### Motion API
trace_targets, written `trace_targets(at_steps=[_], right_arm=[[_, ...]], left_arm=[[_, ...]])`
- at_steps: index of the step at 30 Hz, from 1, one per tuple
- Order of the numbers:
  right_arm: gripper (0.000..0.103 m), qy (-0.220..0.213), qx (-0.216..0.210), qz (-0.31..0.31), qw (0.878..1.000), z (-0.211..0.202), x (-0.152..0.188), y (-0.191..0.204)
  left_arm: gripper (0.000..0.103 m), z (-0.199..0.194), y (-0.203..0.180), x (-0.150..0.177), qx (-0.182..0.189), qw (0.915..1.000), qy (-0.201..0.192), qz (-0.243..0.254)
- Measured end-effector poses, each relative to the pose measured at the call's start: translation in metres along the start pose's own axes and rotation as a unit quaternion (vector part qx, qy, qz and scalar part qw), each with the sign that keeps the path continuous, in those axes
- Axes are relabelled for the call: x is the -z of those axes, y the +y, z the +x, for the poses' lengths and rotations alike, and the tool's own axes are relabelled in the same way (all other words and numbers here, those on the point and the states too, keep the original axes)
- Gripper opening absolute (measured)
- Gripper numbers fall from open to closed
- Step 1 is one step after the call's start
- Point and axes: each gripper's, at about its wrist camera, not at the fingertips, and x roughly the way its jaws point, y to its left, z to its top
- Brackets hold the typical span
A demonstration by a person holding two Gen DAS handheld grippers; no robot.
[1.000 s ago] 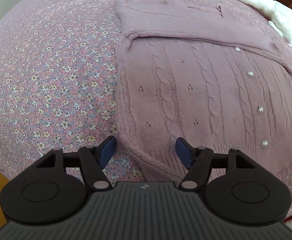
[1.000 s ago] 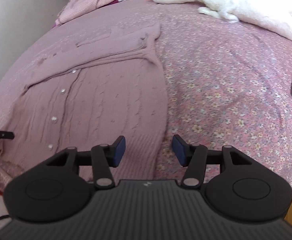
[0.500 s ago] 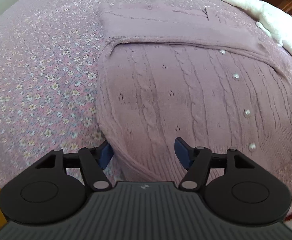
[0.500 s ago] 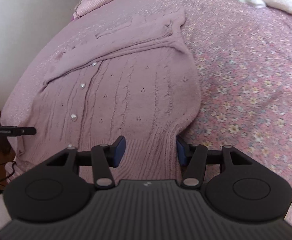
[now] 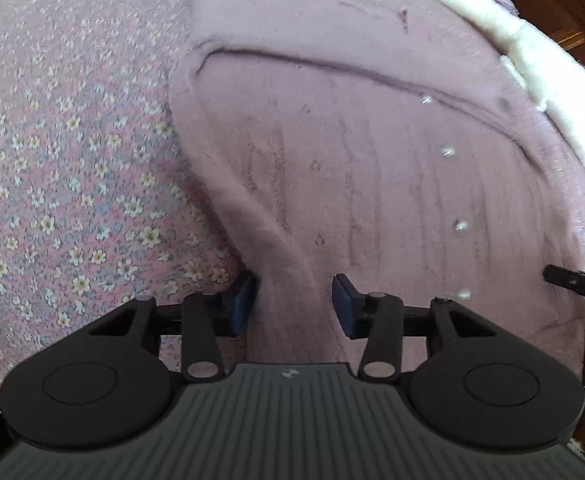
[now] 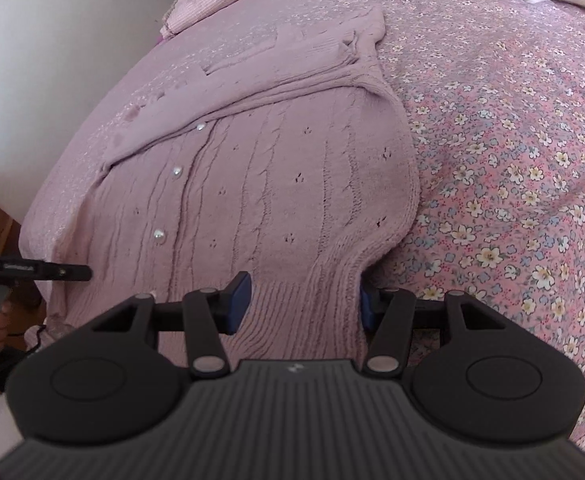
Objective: Fold small clothes
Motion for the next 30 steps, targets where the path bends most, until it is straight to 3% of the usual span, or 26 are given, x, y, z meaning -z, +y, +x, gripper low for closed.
trace_targets(at_steps=[7, 16, 23, 25, 26, 28, 30], right_arm=[[0.055, 0.014, -0.02, -0.009, 1.0, 0.006, -0.002, -0.003], [0.055, 0.027, -0.027, -0.036, 0.999, 0.013, -0.005, 0.003], [0.054, 0.027, -0.036, -0.032, 0.998, 0.01, -0.005, -0.001], [0.046, 0.031, -0.038, -0.037, 0.998, 0.012, -0.007, -0.001], [0.042, 0.033, -0.036, -0.04, 0.998, 0.013, -0.008, -0.001], [0.023, 0.036, -0.03, -0.041, 0.998, 0.016, -0.011, -0.003], [0.018, 0.036, -0.034, -0.03, 0.998, 0.017, -0.014, -0.009]], left_arm=[[0.053, 0.013, 0.004, -0.014, 0.03, 0.999, 0.005, -0.032], [0.053, 0.007, 0.012, 0.007, 0.057, 0.9978, -0.003, -0.032], [0.052, 0.017, 0.017, -0.001, 0.082, 0.9953, 0.012, -0.049], [0.048, 0.019, 0.016, -0.004, 0.081, 0.9955, 0.015, -0.046], [0.041, 0.02, 0.015, -0.005, 0.079, 0.9958, 0.016, -0.044], [0.03, 0.022, 0.012, -0.008, 0.073, 0.9962, 0.018, -0.045], [0.024, 0.025, 0.01, -0.01, 0.073, 0.9957, 0.015, -0.054]])
